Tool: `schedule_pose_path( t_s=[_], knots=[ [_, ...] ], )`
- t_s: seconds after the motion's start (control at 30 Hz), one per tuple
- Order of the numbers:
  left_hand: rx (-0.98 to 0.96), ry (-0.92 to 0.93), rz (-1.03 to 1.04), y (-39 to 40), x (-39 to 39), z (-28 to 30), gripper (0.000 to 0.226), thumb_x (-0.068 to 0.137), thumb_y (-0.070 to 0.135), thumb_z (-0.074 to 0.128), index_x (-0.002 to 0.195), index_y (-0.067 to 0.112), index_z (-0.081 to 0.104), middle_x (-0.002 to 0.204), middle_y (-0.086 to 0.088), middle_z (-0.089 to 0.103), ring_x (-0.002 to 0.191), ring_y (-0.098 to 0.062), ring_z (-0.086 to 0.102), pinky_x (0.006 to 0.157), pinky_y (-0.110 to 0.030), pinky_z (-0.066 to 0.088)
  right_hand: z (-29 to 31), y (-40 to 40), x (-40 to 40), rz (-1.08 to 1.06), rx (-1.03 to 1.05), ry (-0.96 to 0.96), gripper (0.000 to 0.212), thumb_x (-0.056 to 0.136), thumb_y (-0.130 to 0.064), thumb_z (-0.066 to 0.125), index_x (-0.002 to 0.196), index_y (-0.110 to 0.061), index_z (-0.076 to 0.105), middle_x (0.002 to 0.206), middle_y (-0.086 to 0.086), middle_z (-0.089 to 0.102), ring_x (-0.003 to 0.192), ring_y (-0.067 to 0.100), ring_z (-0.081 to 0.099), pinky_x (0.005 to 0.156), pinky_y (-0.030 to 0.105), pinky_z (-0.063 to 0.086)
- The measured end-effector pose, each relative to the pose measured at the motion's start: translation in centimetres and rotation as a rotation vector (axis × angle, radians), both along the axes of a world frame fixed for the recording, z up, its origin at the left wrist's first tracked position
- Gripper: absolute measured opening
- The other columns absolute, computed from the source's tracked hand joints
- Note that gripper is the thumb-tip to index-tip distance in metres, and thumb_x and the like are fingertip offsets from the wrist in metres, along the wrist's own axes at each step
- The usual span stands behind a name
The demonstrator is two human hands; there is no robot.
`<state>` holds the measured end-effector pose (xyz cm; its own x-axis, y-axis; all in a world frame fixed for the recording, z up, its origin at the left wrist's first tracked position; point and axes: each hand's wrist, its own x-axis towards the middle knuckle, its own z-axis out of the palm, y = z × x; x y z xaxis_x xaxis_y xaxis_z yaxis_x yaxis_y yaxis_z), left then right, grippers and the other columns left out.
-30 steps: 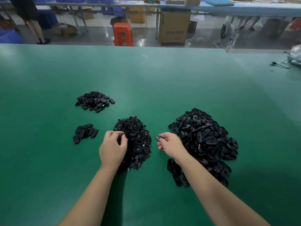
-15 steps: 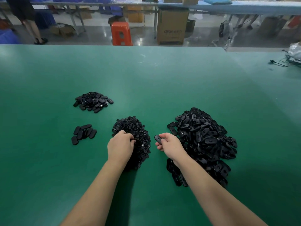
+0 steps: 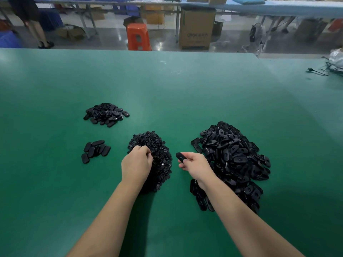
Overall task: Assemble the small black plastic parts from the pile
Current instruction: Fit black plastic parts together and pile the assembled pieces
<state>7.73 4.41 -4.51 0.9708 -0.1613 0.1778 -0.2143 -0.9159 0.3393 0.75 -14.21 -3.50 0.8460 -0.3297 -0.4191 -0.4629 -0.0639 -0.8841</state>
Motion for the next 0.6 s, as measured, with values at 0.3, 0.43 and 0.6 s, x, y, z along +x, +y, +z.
schedule_pose_path(
  t_s=[0.3, 0.43, 0.6],
  knots=[
    [0.068, -0.014, -0.024, 0.3, 0.4, -0.1, 0.016, 0.102, 0.028, 0.053, 0.101, 0.023, 0.069, 0.089, 0.006, 0.069, 0.076, -0.019, 0.063, 0.056, -0.029, 0.04, 0.7, -0.1, -0.3, -0.007, 0.135, -0.03, 0.023, 0.101, 0.002, 0.05, 0.121, -0.001, 0.06, 0.106, 0.016, 0.07, 0.076, 0.015, 0.072, 0.073, 0.023, 0.06],
    [0.072, -0.021, -0.017, 0.4, 0.6, 0.0, 0.016, 0.102, 0.023, 0.053, 0.101, 0.022, 0.069, 0.091, 0.003, 0.07, 0.079, -0.022, 0.064, 0.059, -0.031, 0.042, 0.9, 0.1, -0.4, -0.005, 0.131, -0.039, 0.02, 0.101, 0.001, 0.05, 0.114, -0.007, 0.063, 0.11, 0.015, 0.069, 0.075, 0.012, 0.072, 0.07, 0.02, 0.058],
    [-0.217, 0.085, 0.016, 0.3, 0.5, 0.5, 0.013, 0.1, 0.024, 0.057, 0.096, 0.022, 0.069, 0.086, 0.007, 0.07, 0.075, -0.017, 0.063, 0.06, -0.03, 0.046, 1.2, 0.0, -0.4, -0.027, 0.12, -0.049, 0.022, 0.101, -0.001, 0.052, 0.115, -0.009, 0.067, 0.109, 0.012, 0.069, 0.077, 0.012, 0.072, 0.074, 0.02, 0.059]
  ],
)
